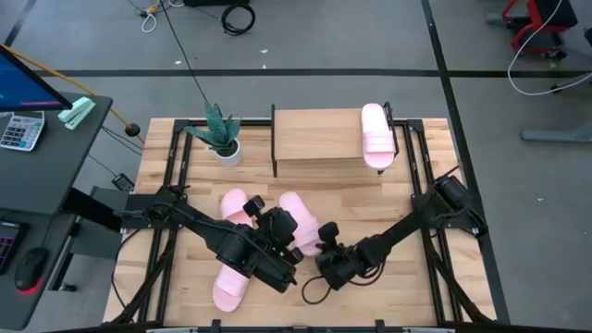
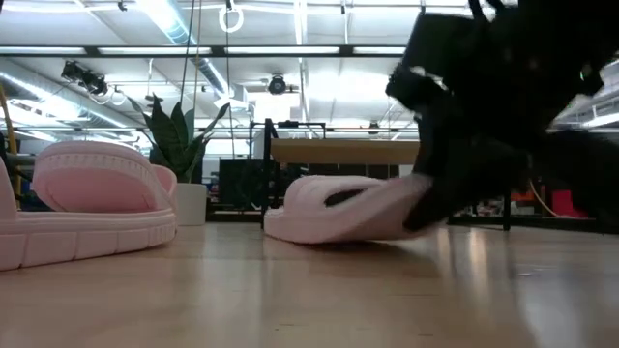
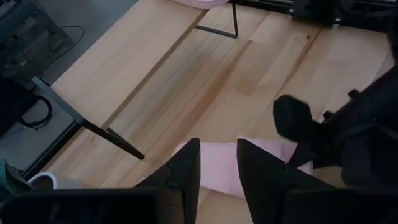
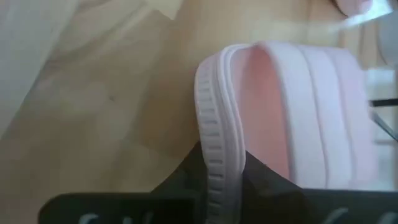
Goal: Pick and place slides into the shelf
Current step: Put the pink slipper on the shelf
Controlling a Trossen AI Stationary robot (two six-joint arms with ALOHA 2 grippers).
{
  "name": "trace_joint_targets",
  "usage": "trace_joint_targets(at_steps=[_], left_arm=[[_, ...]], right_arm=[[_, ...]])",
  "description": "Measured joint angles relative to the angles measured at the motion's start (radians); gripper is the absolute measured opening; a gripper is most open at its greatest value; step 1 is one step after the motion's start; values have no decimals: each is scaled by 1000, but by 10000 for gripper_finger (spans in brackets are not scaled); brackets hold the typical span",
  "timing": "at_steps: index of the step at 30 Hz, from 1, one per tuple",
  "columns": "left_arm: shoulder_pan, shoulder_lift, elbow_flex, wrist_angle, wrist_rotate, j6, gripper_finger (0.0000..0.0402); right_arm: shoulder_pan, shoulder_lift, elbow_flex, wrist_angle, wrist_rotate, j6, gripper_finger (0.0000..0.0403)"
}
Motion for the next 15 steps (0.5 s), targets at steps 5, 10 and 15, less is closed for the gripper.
trace_joint_targets(at_steps=[5, 10, 15], left_arm=[[0, 0, 0, -9, -20, 0, 110], [0, 0, 0, -13, -42, 0, 106], [0, 0, 0, -23, -43, 0, 105]], right_arm=[[30, -120, 91, -258, 24, 75, 37], [85, -246, 201, -512, 65, 172, 37], [144, -319, 343, -759, 167, 269, 37]])
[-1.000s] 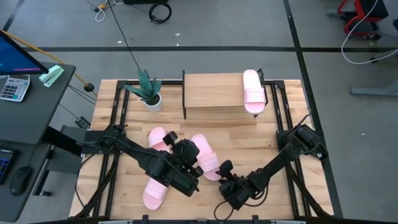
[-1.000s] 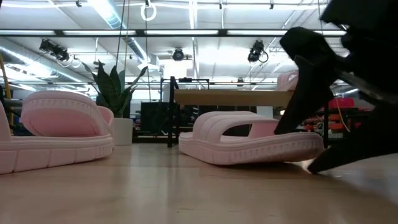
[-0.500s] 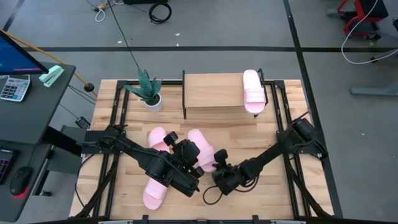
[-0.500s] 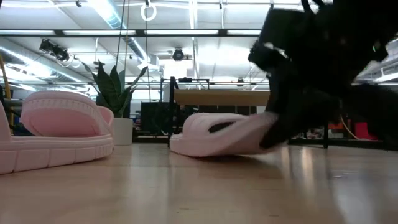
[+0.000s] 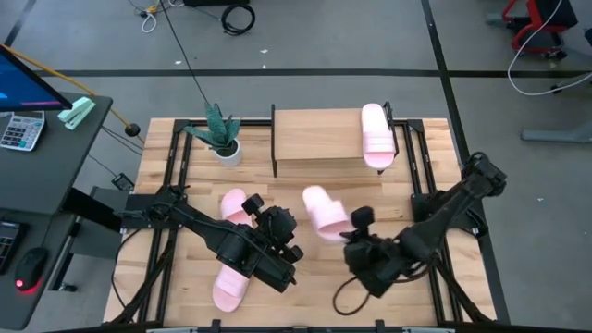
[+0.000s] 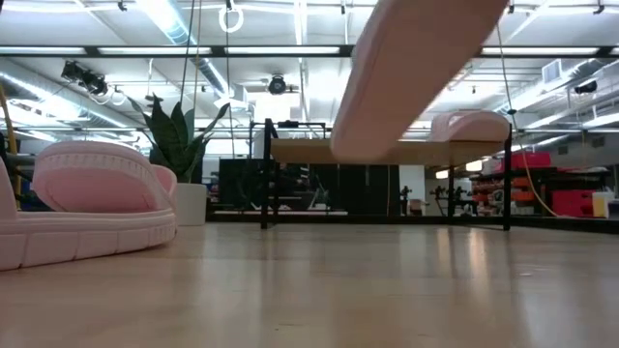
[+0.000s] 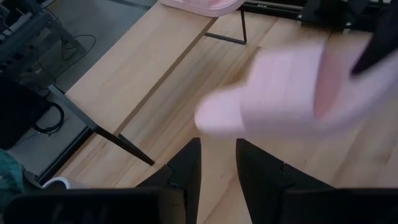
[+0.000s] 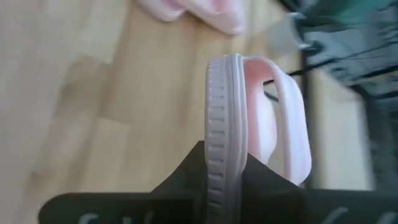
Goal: Pick and place slides into the shelf
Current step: Put the pink slipper on the shelf
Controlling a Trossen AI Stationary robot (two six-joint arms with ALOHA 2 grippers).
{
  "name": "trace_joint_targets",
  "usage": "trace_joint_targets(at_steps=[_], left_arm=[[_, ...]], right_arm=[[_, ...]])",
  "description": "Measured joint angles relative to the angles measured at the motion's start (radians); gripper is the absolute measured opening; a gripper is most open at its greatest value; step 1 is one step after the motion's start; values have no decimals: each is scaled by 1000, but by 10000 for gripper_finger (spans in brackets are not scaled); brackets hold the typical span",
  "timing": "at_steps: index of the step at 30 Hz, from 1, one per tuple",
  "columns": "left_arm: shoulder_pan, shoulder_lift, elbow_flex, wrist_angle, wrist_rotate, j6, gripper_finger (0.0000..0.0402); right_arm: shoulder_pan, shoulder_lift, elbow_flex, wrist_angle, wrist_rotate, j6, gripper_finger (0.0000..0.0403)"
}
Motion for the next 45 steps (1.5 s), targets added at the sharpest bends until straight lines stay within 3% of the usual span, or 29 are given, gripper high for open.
trace_joint_targets(at_steps=[5, 10, 20, 23, 31, 38, 45], left_arm=[[0, 0, 0, -8, 0, -19, 105], [0, 0, 0, -8, 0, -26, 103], [12, -26, 0, -8, -1, -27, 101], [21, -52, 0, -8, -7, -24, 101], [73, -179, 0, -7, -56, 119, 93], [136, -286, 0, -6, -101, 241, 81], [198, -323, 0, -6, -101, 322, 79]], right_arm=[[13, -25, 123, -245, 119, 62, 37], [-57, -60, 161, -375, 244, 73, 37], [-334, -165, 156, -404, 265, -82, 37], [-424, -206, 155, -367, 205, -197, 37], [-681, -282, 155, -148, -72, -537, 37], [-886, -271, 155, -137, -252, -634, 37], [-978, -269, 155, -76, -380, -625, 37]])
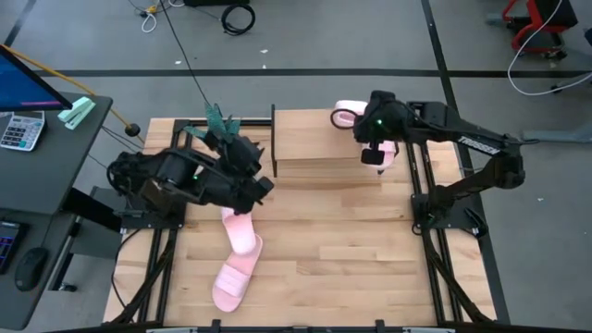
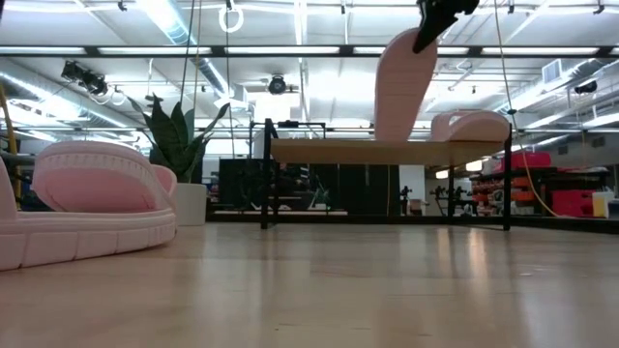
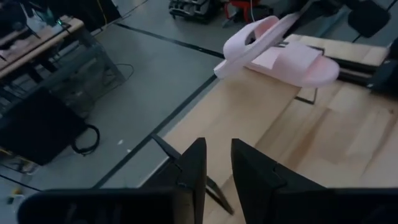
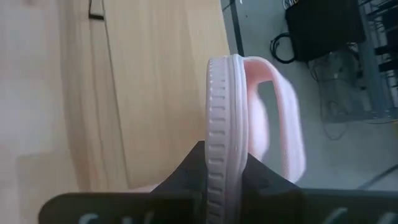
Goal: Pick and place slides into the shelf
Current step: Put the pink slipper on the shelf
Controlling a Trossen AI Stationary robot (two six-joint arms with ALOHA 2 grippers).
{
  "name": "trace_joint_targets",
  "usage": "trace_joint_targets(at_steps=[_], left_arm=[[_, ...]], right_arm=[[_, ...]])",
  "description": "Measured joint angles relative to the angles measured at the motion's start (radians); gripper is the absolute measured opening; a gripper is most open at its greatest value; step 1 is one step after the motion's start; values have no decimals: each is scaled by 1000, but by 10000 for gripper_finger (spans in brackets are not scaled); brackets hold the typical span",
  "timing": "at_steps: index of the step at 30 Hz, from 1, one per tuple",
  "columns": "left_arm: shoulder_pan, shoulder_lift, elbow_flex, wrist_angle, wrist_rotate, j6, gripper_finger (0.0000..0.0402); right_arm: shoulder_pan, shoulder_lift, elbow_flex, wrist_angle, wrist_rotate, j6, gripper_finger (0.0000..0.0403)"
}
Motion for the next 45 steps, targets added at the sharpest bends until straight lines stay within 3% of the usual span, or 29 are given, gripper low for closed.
trace_joint_targets(at_steps=[19, 45], left_arm=[[54, 1, 0, 3, 17, 47, 69], [54, 1, 0, 2, 16, 71, 72]], right_arm=[[-84, 56, 0, 8, -67, -1, 37], [4, 64, 0, -71, -85, 105, 37]])
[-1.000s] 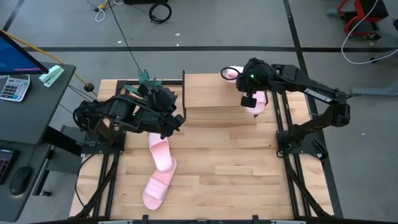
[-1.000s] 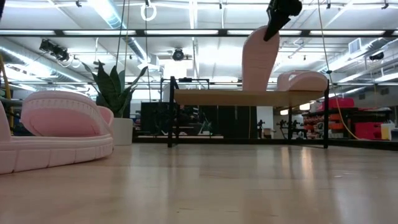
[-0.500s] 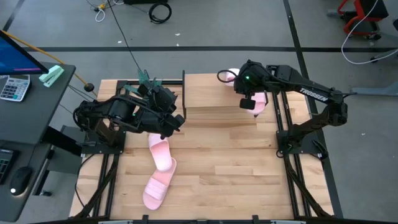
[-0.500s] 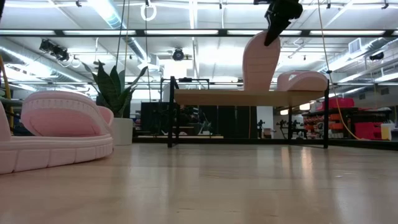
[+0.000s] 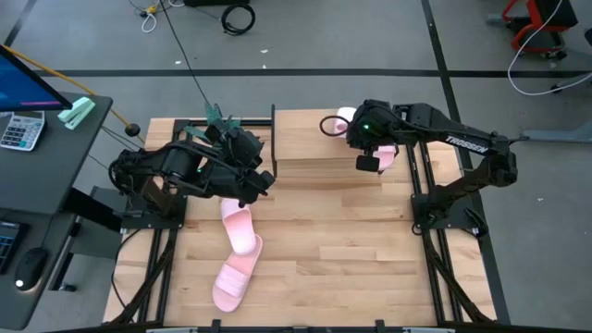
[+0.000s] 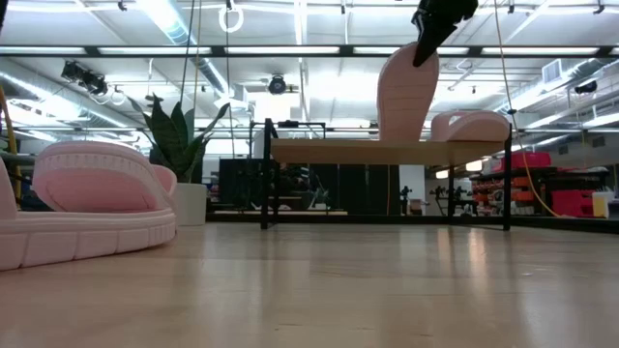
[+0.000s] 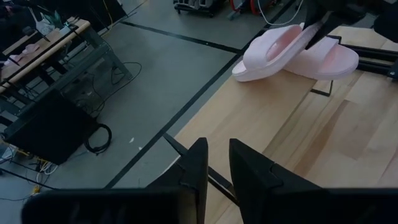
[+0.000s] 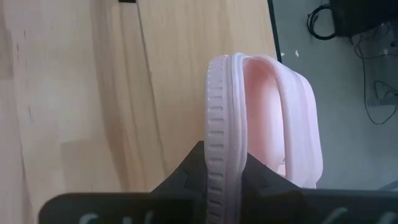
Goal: Pick and place slides into the shelf
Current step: Put the pink slipper on the shelf
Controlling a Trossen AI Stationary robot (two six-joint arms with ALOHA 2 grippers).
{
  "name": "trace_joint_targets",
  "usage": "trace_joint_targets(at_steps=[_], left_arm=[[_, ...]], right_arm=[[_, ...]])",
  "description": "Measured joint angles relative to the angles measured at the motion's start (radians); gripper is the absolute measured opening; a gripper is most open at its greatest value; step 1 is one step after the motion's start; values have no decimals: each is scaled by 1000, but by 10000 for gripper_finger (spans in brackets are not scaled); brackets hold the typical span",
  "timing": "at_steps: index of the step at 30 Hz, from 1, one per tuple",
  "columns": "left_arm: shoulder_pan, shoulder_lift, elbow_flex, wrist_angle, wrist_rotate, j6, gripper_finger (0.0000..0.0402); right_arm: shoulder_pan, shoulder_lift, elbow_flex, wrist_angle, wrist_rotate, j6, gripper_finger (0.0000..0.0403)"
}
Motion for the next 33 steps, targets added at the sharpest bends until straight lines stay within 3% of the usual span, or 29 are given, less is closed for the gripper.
trace_joint_targets(at_steps=[13, 25, 33], left_arm=[[0, 0, 0, 0, 0, -12, 65], [-2, 1, 0, 0, 0, -26, 62], [-2, 1, 0, 0, 4, -27, 65]], right_arm=[[-23, -1, -6, -8, -24, 19, 37], [-23, -2, -184, 19, -66, 72, 46], [-20, -1, -201, 60, -107, 90, 51]])
